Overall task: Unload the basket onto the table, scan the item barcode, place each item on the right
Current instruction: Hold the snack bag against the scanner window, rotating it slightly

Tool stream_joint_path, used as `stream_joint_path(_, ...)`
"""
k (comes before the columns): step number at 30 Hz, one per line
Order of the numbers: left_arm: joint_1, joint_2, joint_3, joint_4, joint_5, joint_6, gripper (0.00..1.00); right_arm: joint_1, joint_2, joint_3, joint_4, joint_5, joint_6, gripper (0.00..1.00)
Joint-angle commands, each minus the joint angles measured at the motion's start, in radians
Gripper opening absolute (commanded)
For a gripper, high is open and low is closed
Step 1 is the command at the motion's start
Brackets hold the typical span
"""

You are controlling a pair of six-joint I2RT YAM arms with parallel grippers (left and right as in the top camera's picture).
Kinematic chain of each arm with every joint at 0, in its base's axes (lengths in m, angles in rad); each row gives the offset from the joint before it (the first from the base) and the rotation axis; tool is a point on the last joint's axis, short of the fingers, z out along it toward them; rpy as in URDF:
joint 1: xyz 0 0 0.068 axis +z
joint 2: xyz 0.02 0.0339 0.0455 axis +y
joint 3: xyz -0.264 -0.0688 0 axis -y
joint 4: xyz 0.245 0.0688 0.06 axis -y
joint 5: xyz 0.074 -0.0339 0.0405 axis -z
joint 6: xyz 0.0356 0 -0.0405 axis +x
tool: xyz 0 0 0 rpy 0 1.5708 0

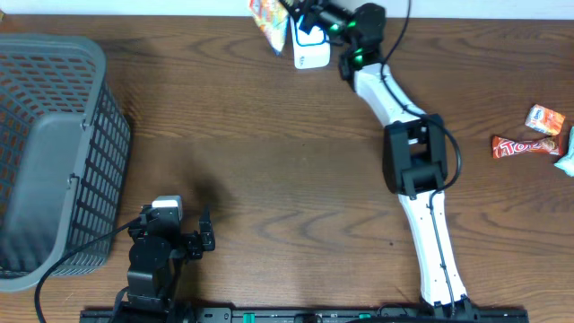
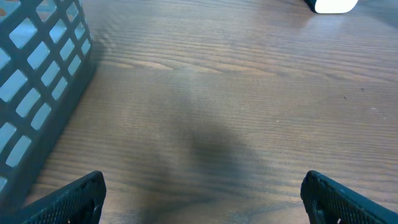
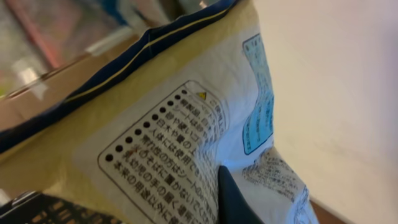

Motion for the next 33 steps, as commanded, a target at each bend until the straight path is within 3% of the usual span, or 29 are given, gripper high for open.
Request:
stream_joint_path(1,0.002,-0.006,0.014,0.001,0.009,0.017,0.99,-0.055,-0.007,-0.012,-0.036,-0.015,0.044,0.01)
stream_joint_path(14,0.002,-0.006,0.014,0.001,0.009,0.017,0.99,-0.074,0.028,-0.041,-0.029,0.005,-0.036,0.01)
stream_joint_path(25,0.002,-0.006,0.014,0.001,0.009,0.017,0.99,-0.107,0.226,-0.041,0.263,0.107,0.113,0.01)
stream_joint_path(33,0.002,-0.006,0.014,0.001,0.009,0.017,0.99,-0.131,0.235,-0.033,0.345,0.084,0.146,0.01)
